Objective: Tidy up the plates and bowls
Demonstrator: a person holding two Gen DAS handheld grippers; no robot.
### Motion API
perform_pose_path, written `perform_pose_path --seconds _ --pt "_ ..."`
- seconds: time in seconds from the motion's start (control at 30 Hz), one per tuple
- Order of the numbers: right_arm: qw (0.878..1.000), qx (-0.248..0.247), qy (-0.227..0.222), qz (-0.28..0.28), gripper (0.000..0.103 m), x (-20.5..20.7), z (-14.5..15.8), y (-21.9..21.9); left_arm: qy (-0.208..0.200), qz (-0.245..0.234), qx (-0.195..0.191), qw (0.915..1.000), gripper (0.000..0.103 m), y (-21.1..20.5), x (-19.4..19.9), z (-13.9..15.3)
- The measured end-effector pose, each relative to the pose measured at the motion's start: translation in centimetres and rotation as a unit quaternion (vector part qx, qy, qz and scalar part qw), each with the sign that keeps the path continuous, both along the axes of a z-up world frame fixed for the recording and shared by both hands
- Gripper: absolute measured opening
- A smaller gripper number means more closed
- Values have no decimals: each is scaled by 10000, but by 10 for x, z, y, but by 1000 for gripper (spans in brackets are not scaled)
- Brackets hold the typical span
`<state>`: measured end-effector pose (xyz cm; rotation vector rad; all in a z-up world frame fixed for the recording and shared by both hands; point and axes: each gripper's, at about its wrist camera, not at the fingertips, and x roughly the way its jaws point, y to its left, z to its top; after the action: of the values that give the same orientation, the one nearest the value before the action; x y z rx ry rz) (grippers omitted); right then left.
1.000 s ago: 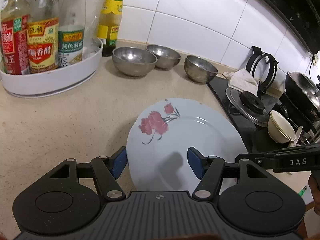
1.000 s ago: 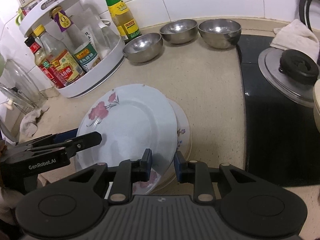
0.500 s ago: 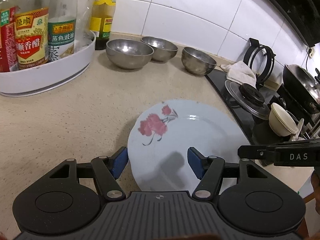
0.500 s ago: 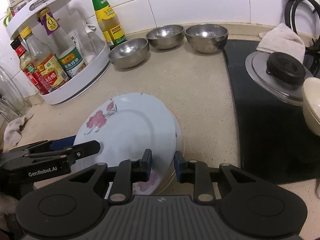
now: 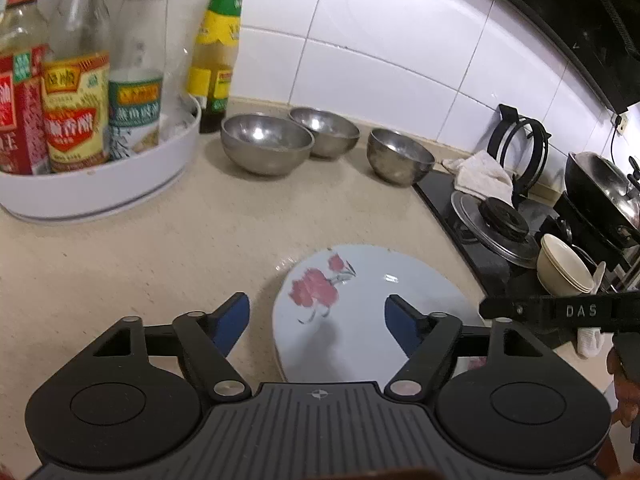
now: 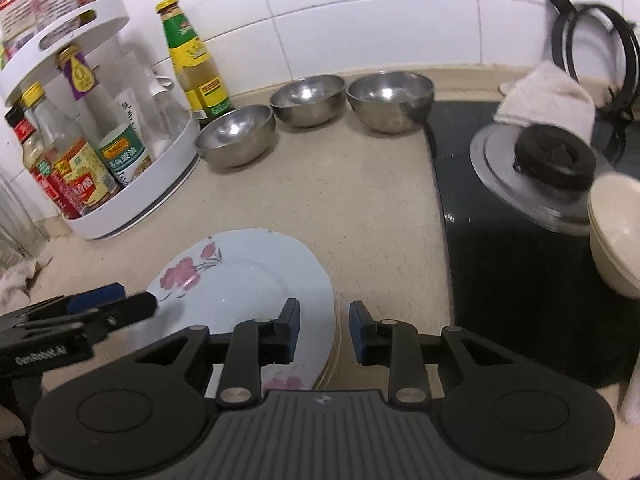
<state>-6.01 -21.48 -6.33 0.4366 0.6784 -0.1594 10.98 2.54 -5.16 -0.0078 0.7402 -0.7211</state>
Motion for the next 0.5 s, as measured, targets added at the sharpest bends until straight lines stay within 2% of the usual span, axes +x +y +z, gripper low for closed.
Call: perform_pose_path --seconds 0.33,0.5 --pt "9995 145 -67 -256 32 -18 -3 2 -172 -99 95 9998 87 4 0 10" --pt "9993 177 -98 -329 36 -22 0 9 -321 -90 248 9991 97 5 1 16"
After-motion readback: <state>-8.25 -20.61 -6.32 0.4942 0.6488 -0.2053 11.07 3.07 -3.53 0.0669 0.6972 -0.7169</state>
